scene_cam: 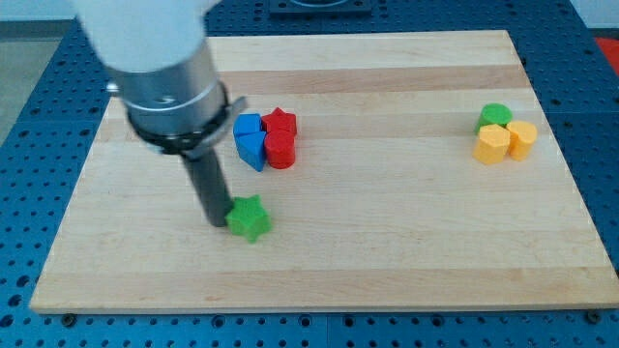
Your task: Move the green star towards the center right
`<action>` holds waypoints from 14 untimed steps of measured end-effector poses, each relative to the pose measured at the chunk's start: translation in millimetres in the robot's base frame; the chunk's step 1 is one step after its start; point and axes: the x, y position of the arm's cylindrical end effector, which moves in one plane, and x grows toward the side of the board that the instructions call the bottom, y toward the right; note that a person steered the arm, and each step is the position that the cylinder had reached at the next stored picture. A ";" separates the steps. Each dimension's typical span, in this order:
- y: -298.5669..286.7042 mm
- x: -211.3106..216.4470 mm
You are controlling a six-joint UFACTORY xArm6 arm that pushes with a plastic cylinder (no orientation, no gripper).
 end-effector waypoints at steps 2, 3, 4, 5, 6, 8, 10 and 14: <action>-13.7 0.5; -40.0 11.0; -28.9 16.3; 7.5 13.4; 44.7 12.1; 27.3 21.1; 42.1 32.4; 117.5 -2.2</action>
